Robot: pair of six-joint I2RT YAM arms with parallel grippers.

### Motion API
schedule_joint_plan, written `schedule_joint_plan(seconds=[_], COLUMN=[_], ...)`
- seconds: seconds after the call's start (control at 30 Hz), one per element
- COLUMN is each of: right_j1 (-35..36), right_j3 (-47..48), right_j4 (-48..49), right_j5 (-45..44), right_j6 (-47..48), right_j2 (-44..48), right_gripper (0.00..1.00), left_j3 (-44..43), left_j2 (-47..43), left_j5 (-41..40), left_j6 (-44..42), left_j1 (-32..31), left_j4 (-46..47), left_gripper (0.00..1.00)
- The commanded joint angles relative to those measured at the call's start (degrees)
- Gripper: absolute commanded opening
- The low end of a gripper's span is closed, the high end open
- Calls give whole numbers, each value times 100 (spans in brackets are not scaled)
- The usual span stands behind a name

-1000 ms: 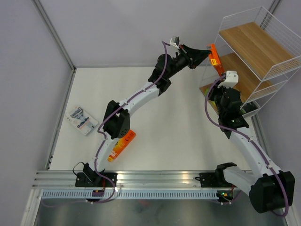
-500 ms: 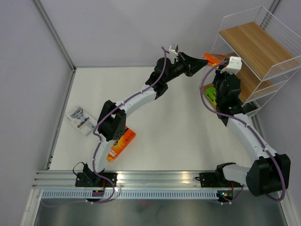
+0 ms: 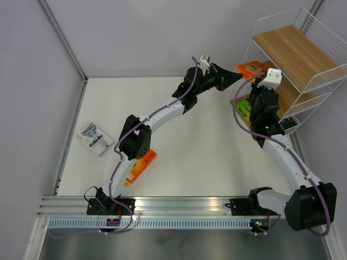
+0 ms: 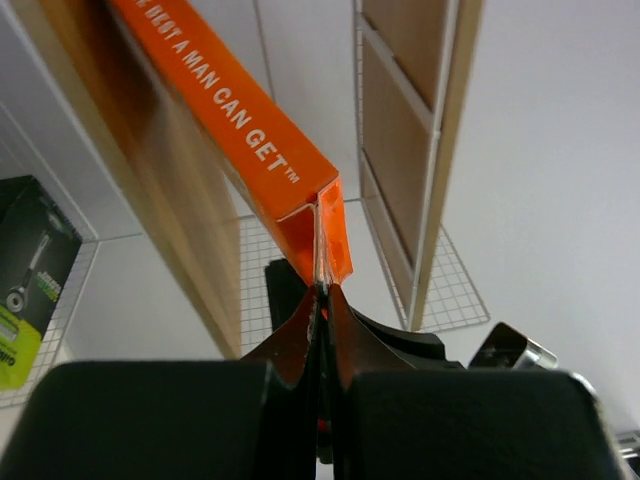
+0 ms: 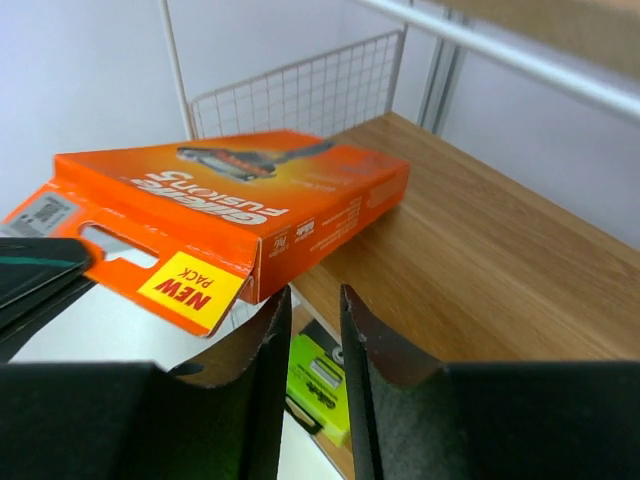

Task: Place and organize the shaving razors onto the shelf

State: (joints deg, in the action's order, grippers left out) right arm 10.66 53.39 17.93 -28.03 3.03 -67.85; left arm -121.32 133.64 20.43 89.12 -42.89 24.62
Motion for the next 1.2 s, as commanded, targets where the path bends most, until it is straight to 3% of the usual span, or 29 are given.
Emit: schedule_joint_plan(seconds=[0.0, 0.1, 0.23, 0.5, 0.9, 1.17], right_j1=[-20, -20, -20, -20, -20, -20], right_j3=[-214, -285, -241, 128, 163, 111], right_j4=[-175, -649, -1658, -3303, -3305, -3103], right_j5=[-124, 148, 658, 879, 272, 184], right_j6=[-249, -609, -988, -1480, -1550, -1454], right_j2=[404, 781, 1439, 2197, 2400, 2514], right_gripper=[33, 35, 38, 47, 56, 59], left_j3=[-217, -278, -856, -1481, -2554, -2704], left_j2=[407, 496, 697, 1093, 1665, 1805], left_j5=[181, 129, -12, -723, -1506, -2560], left_j6=[-1, -17, -561, -843, -1204, -1107], left_j1=[-17, 0, 70, 159, 1, -333], left_j4=[-327, -423, -1220, -1188, -1240, -995], left_gripper=[2, 2, 2, 2, 3, 3])
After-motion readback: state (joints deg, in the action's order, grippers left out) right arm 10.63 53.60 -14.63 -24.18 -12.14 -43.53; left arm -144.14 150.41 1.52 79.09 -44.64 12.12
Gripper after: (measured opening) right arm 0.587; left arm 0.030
